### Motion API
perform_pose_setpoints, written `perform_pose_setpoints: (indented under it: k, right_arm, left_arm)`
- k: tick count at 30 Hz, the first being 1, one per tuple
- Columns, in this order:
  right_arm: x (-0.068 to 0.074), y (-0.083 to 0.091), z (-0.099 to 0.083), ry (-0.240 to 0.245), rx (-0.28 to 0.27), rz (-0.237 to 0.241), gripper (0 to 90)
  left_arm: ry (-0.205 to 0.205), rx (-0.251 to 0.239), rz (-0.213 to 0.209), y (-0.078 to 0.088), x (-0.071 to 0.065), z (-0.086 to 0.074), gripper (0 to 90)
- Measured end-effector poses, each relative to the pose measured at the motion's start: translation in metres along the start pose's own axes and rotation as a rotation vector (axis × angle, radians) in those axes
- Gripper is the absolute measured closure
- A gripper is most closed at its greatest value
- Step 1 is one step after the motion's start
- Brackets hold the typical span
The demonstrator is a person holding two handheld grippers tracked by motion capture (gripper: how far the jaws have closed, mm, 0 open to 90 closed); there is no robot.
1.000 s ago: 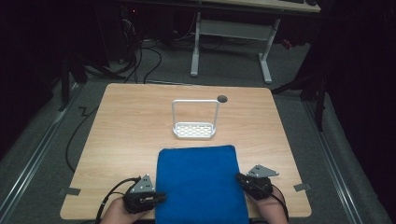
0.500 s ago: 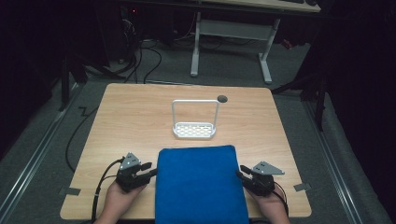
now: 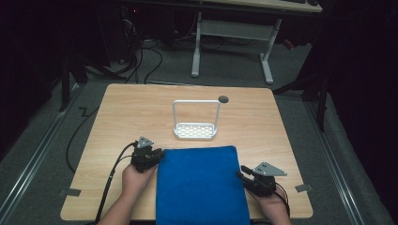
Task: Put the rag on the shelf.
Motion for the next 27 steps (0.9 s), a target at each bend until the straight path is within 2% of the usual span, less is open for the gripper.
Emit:
perform_pose_setpoints:
  k: [3,5,8,13,15,16,18,19,21,23,24,26,27]
  right_arm:
    - [-0.003,-0.008,0.006,-0.011,-0.015,-0.009,59.0]
    - [-0.009,-0.021,0.014,-0.024,-0.009,-0.04,55.3]
    - [-0.019,-0.038,0.025,-0.043,-0.002,-0.081,54.6]
    - [-0.038,-0.072,0.033,-0.074,0.077,-0.119,56.2]
    - [-0.041,-0.081,0.033,-0.116,0.095,-0.107,57.2]
    - [-0.04,-0.084,0.033,-0.11,0.106,-0.104,57.3]
    - [-0.038,-0.089,0.033,-0.067,0.129,-0.127,58.8]
    - [-0.038,-0.09,0.033,-0.064,0.139,-0.138,59.6]
    - [-0.042,-0.091,0.033,-0.077,0.14,-0.152,59.6]
    - [-0.045,-0.09,0.032,-0.102,0.132,-0.139,63.5]
    - [-0.046,-0.089,0.032,-0.098,0.134,-0.14,64.5]
    - [-0.045,-0.089,0.032,-0.1,0.138,-0.133,73.3]
    - [-0.043,-0.088,0.032,-0.085,0.141,-0.132,78.6]
  left_arm:
    - [-0.001,0.005,0.0,-0.001,0.0,0.0,84.6]
    - [-0.007,0.005,0.001,-0.001,-0.001,0.0,86.2]
    - [-0.009,0.007,-0.002,-0.001,-0.001,0.0,86.5]
    - [-0.015,0.012,-0.011,0.0,-0.001,-0.001,86.6]
    - [-0.021,0.011,-0.009,0.0,-0.002,-0.001,86.9]
    - [-0.022,0.011,-0.01,0.0,-0.002,-0.001,87.0]
    - [-0.017,0.013,-0.011,0.0,-0.001,-0.001,87.0]
    - [-0.017,0.013,-0.011,0.0,-0.001,-0.001,87.1]
    - [-0.014,0.013,-0.015,0.0,-0.001,-0.001,87.2]
    - [-0.012,0.012,-0.016,0.0,-0.001,-0.001,87.2]
    - [-0.014,0.012,-0.016,0.0,-0.001,-0.001,87.2]
    - [-0.009,0.011,-0.017,0.0,0.0,-0.001,87.2]
    - [-0.01,0.012,-0.017,0.0,0.0,-0.001,87.2]
Point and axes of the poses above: each handheld gripper's, and its own axes: y roughly backward along the jaws, z roughly out of its top, x roughly to its left, the point moved 4 cm from there along -y, roughly forward along the jaws, and after that the axes turned 7 degrees about -x, right-handed, at the moved point
